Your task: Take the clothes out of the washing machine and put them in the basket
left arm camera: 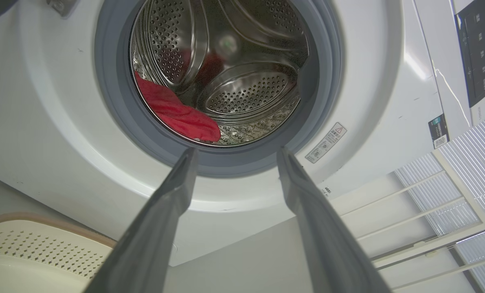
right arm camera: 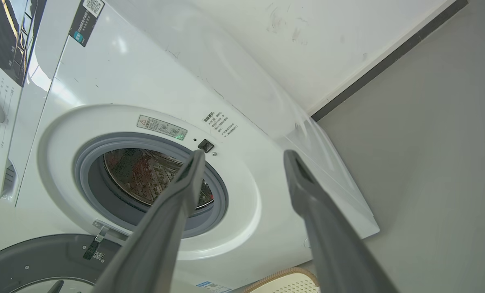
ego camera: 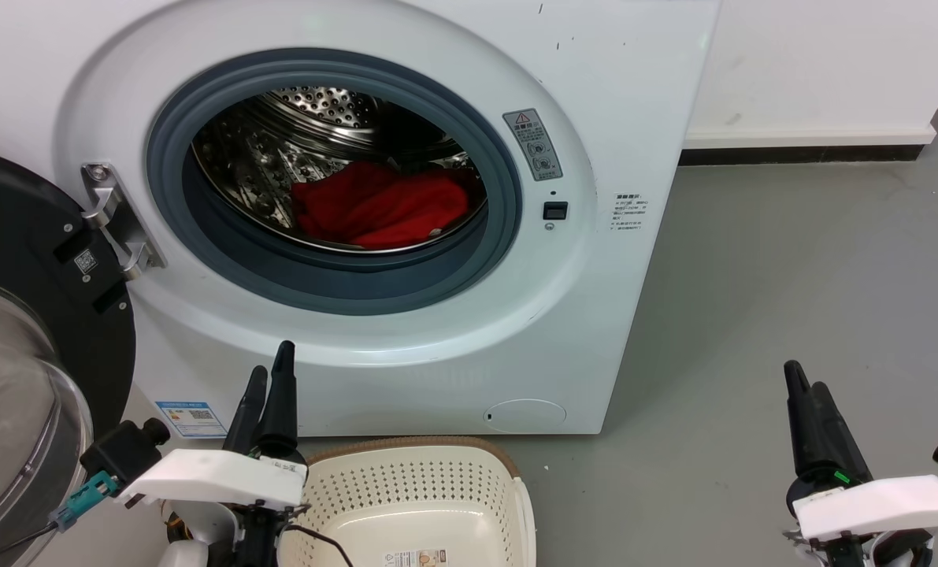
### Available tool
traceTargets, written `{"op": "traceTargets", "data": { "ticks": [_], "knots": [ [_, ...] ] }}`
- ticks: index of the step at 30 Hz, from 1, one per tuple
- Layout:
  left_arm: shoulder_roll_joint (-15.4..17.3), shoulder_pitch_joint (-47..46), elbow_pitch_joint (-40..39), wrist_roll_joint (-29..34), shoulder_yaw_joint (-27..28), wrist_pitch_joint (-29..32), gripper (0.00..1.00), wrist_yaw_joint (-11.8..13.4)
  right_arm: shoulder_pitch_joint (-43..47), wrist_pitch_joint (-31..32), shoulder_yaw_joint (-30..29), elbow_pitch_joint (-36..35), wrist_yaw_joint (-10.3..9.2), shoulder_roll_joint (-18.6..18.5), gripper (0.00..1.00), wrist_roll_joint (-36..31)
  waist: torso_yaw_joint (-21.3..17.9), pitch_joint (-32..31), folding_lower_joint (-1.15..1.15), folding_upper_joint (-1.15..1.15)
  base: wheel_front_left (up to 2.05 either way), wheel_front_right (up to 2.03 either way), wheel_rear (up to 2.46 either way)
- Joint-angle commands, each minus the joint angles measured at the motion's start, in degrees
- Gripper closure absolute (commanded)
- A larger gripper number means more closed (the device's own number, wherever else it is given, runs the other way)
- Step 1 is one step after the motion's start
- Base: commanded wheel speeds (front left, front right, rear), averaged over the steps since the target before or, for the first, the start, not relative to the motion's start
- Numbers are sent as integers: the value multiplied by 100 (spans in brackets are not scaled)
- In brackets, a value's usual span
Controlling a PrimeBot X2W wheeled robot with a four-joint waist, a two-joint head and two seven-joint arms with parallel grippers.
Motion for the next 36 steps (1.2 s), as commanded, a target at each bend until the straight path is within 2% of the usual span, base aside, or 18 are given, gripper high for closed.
{"op": "traceTargets", "data": {
  "ticks": [1,19,36],
  "knots": [
    [9,-87,-87,250,-56,-72,0,30,15,-60,17,-127,1,-5,0,-258,4,2,0,0,0,0,0],
    [9,-105,-9,1744,-284,-409,0,240,222,-183,89,-405,1,-2,0,-1811,26,-22,0,0,0,0,0],
    [8,-96,65,2692,-417,-652,0,332,385,-299,168,-554,1,0,0,-2806,60,-39,0,0,0,0,0]
  ]
}}
